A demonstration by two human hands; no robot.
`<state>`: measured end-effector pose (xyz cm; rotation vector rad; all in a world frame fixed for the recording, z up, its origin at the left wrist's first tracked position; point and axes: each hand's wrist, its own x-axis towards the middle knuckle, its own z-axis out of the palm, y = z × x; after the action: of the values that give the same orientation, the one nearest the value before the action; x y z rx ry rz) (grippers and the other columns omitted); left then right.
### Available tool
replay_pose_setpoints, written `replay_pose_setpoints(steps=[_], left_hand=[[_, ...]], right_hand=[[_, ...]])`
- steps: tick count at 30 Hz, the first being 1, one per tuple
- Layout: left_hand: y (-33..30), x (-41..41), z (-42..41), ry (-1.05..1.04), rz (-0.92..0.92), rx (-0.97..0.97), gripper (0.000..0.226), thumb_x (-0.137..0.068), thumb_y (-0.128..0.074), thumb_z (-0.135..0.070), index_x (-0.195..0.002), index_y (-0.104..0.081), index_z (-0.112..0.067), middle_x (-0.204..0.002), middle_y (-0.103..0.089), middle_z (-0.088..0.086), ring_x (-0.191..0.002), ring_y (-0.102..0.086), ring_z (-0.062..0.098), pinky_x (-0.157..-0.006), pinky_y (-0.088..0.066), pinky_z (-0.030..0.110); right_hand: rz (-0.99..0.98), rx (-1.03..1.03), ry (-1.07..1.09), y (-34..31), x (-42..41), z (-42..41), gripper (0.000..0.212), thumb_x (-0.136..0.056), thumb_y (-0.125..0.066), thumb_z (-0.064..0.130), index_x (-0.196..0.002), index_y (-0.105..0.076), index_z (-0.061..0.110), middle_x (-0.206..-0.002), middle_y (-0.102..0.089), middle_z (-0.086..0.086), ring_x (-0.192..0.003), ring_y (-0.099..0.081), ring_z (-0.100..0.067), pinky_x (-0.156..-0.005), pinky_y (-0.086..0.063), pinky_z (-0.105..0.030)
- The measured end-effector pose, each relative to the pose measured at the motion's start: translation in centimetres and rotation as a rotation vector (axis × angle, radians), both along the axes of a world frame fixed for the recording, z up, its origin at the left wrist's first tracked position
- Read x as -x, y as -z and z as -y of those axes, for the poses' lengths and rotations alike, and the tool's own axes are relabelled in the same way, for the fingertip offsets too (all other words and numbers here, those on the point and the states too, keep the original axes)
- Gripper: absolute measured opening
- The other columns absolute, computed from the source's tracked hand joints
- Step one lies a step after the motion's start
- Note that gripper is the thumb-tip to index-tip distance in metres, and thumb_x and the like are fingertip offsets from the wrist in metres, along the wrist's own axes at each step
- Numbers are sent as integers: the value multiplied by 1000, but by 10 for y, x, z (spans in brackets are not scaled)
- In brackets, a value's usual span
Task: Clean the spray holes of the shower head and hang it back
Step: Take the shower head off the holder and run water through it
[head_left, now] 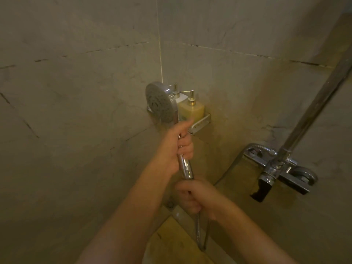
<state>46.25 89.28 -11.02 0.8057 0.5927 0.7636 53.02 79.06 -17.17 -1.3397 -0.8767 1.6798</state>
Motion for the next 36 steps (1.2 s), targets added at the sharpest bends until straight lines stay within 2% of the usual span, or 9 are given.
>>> replay_pose_setpoints(steps=[3, 5, 10, 14, 17, 22, 26, 31, 36], left_hand=[[5, 13, -12, 356, 323, 47, 39, -88, -63, -21, -56, -41, -19, -37, -36, -8, -32, -24, 8, -35, -26, 18], [3, 15, -13, 340, 259, 27, 27, -86, -59, -21, -64, -44, -16, -46, -41, -1, -41, -33, 12, -44, -37, 23], [-4, 4, -6, -66, -279, -114, 10, -94, -62, -16, -88, -54, -13, -66, -57, 4, -57, -54, 18, -62, -55, 36], [2, -11, 7, -403, -304, -147, 11, -91, -65, -12, -87, -56, -16, -57, -51, 0, -48, -48, 15, -52, -47, 31], [7, -14, 11, -473, -234, -81, 23, -86, -71, -18, -75, -51, -20, -52, -36, -3, -41, -34, 12, -43, -31, 24], [12, 4, 8, 26, 60, 5, 44, -91, -57, -15, -53, -37, -23, -39, -25, -9, -31, -21, 6, -36, -18, 20], [17, 15, 5, 356, 387, 26, 32, -90, -54, -17, -61, -42, -17, -41, -28, -6, -35, -24, 9, -39, -24, 23], [14, 11, 12, 66, -72, -138, 25, -83, -75, -25, -95, -56, -14, -68, -57, 4, -59, -56, 17, -64, -54, 35], [6, 1, 24, -297, -371, -206, 41, -82, -81, -25, -114, -55, -16, -97, -68, 6, -87, -69, 25, -76, -56, 41]], right_hand=[[-128, 32, -157, -7, 0, 4, 45, -88, -60, 24, -52, -34, 25, -46, -20, 6, -34, -15, -5, -35, -8, -18], [-99, 26, -113, -9, 4, 5, 48, -92, -57, 22, -50, -34, 25, -47, -19, 6, -35, -15, -5, -36, -7, -19], [41, -42, 246, -4, 12, -1, 42, -93, -55, 11, -55, -37, 21, -44, -29, 5, -33, -23, -8, -34, -16, -16], [310, -69, 336, -5, 11, -5, 37, -92, -59, 19, -58, -44, 20, -48, -36, 1, -37, -32, -10, -40, -23, -20], [336, -57, 287, -1, 13, -1, 32, -92, -58, 20, -61, -48, 20, -50, -38, 1, -40, -33, -9, -40, -23, -20], [-7, -13, 35, 4, 5, 7, 41, -92, -59, 17, -58, -36, 26, -49, -26, 6, -37, -20, -6, -35, -14, -18], [-171, -6, -161, -3, -1, 15, 48, -97, -54, 20, -54, -34, 24, -42, -25, 9, -33, -19, -2, -32, -12, -16], [10, -72, 67, -3, 2, 18, 46, -96, -52, 14, -55, -32, 22, -48, -22, 4, -37, -19, -7, -34, -14, -16], [457, -163, 361, 19, 5, 7, 41, -88, -63, 28, -58, -36, 20, -52, -34, -1, -45, -33, -13, -42, -31, -34]])
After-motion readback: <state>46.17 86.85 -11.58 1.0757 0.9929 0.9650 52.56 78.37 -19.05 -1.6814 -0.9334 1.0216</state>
